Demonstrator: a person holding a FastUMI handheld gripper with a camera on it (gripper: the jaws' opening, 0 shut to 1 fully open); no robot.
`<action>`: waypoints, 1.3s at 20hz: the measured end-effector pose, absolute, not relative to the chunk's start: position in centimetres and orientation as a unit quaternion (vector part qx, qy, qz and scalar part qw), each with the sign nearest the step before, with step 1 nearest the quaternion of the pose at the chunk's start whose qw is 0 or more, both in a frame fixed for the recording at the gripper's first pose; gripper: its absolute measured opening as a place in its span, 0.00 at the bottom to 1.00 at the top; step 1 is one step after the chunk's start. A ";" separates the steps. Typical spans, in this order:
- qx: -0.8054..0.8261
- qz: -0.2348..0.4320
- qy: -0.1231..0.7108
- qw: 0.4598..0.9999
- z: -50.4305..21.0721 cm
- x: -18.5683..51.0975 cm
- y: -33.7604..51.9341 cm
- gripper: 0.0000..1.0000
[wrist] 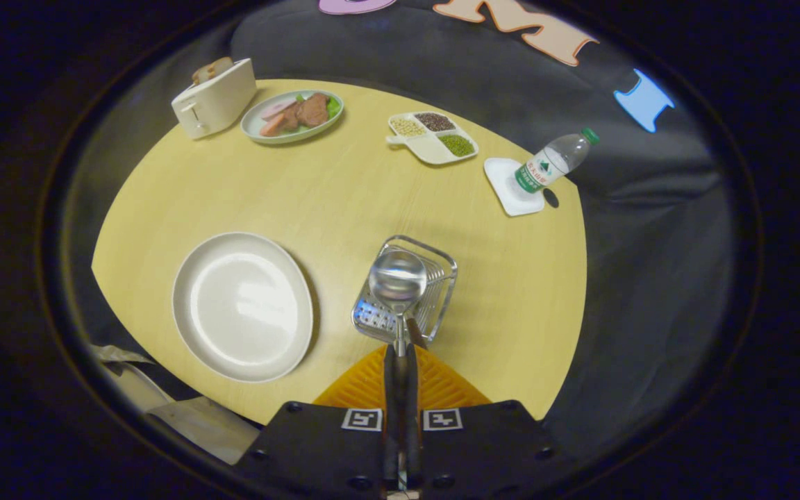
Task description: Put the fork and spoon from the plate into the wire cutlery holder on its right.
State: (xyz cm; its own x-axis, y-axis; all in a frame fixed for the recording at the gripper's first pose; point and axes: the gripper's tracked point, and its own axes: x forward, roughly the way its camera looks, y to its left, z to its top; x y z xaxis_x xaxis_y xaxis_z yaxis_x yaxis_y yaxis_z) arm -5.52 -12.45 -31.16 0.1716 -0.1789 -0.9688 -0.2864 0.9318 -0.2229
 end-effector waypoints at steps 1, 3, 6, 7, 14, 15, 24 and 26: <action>-0.177 0.036 0.645 0.743 -31.3 -5.6 -12.4 0.07; -0.173 0.034 0.647 0.742 -31.5 -5.6 -12.4 0.08; -0.169 0.026 0.640 0.749 -31.5 -5.2 -12.6 0.11; -0.164 0.025 0.639 0.751 -31.2 -5.2 -12.5 0.11; -0.115 0.019 0.601 0.790 -30.8 -5.1 -11.2 0.51; -0.104 0.022 0.592 0.799 -30.5 -5.0 -10.6 0.68; -0.074 0.011 0.426 0.901 -25.6 -3.3 -7.6 1.00; -0.074 -0.002 0.374 0.925 -23.6 -2.7 -7.6 1.00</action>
